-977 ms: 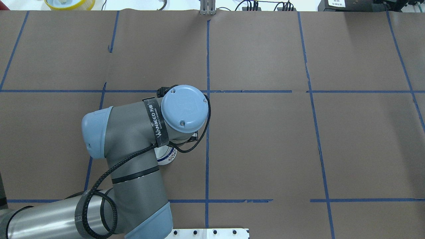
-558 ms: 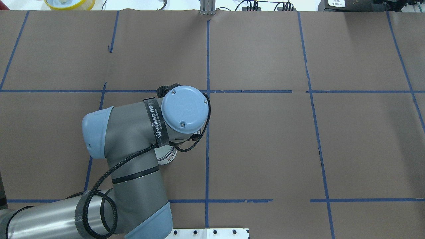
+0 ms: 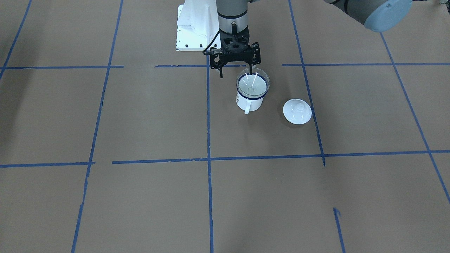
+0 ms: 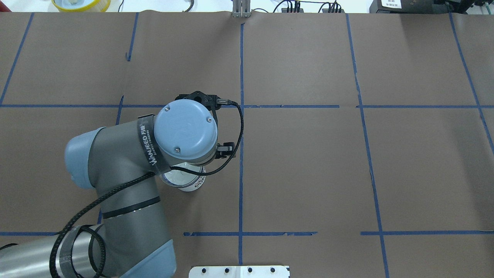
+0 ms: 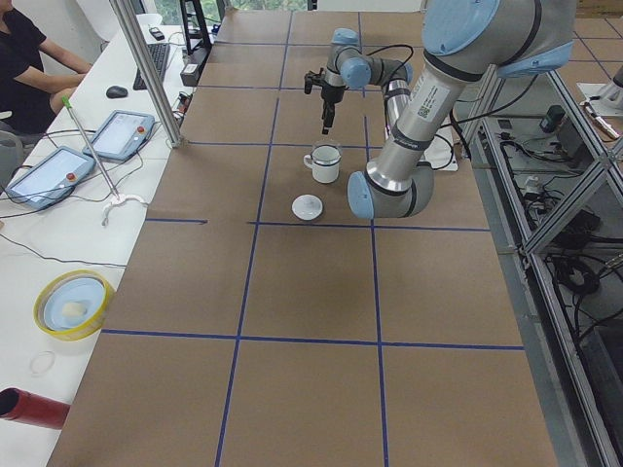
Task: Place funnel on cup
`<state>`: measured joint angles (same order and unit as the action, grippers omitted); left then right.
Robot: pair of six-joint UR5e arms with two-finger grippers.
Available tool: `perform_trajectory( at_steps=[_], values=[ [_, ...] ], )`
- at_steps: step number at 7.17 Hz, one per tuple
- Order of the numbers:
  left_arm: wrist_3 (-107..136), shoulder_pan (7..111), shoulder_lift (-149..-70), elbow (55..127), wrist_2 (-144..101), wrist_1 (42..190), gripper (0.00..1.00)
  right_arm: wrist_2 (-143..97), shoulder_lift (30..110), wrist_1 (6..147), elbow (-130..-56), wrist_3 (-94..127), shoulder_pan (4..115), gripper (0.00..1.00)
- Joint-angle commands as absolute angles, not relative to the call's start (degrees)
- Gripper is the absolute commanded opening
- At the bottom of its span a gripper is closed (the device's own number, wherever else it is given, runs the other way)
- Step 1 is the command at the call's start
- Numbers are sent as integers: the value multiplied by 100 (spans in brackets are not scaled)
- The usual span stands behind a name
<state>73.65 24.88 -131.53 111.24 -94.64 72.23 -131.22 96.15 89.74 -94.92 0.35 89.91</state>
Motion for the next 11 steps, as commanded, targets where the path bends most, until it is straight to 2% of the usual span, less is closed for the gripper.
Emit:
perform_trajectory(
  at_steps=[1,5,8,11],
  values=[
    [7191,3290,-12658,11188,-9614,8434,100,-13122,9615,8974,-9492,35,8991,100],
    [4560,6015,-11421,11093,-12101,8692,100,-13122,9615,8974,-9492,35,8991,100],
    [1195,7782,-10794,9822,-12514,8692,100,-13122,9615,8974,-9492,35,8991,100],
    [293,8558,-9542,9694,-12996,8945,100,-13122,9615,8974,-9483,35,8991,100]
  ],
)
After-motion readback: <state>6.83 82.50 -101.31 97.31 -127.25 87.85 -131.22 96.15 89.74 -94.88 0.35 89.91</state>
